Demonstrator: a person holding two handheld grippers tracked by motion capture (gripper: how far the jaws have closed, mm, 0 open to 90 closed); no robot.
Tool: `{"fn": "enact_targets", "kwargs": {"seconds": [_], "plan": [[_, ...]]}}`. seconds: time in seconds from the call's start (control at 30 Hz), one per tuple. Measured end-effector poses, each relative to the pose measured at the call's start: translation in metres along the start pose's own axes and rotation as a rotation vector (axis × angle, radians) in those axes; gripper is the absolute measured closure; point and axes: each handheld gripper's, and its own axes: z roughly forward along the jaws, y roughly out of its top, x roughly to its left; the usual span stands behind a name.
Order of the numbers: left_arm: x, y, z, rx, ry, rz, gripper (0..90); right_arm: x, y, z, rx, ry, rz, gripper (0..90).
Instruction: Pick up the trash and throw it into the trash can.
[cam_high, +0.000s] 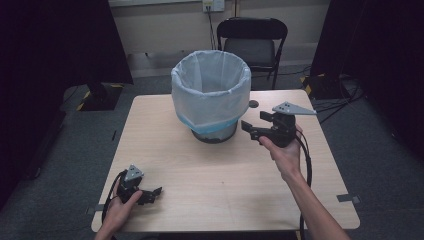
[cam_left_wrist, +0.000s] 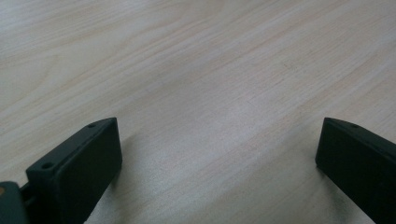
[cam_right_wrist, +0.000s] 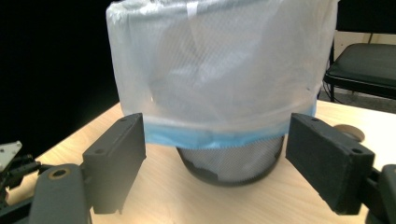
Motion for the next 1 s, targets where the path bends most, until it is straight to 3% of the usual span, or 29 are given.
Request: {"fn": "enact_targets", "kwargs": {"seconds": [0.13,0.5,0.6,0.7,0.73,0.8,1.0], "plan": [[0.000,0.000,0.000,-0.001,0.000,-0.001,0.0,-0.003,-0.017,-0.011,0.035,-0.041,0.000,18.0],[0.000,0.000,0.000,0.001,-0.001,0.001,0.0,-0.023,-0.062,-0.028,0.100,-0.074,0.030,15.7],[0.000,0.000,0.000,0.001,-0.001,0.001,0.0,-0.031,-0.080,-0.035,0.133,-0.107,0.036,15.0],[0.000,0.000,0.000,0.000,-0.001,0.001,0.0,-0.035,-0.095,-0.037,0.189,-0.168,0.012,15.4],[0.000,0.000,0.000,0.000,-0.001,0.001,0.0,-0.035,-0.095,-0.037,0.189,-0.168,0.012,15.4],[0.000,0.000,0.000,0.000,-0.001,0.001,0.0,-0.038,-0.107,-0.041,0.181,-0.214,-0.015,18.6],[0.000,0.000,0.000,0.000,-0.001,0.001,0.0,-0.055,-0.134,-0.039,0.271,-0.232,0.011,15.8]]}}
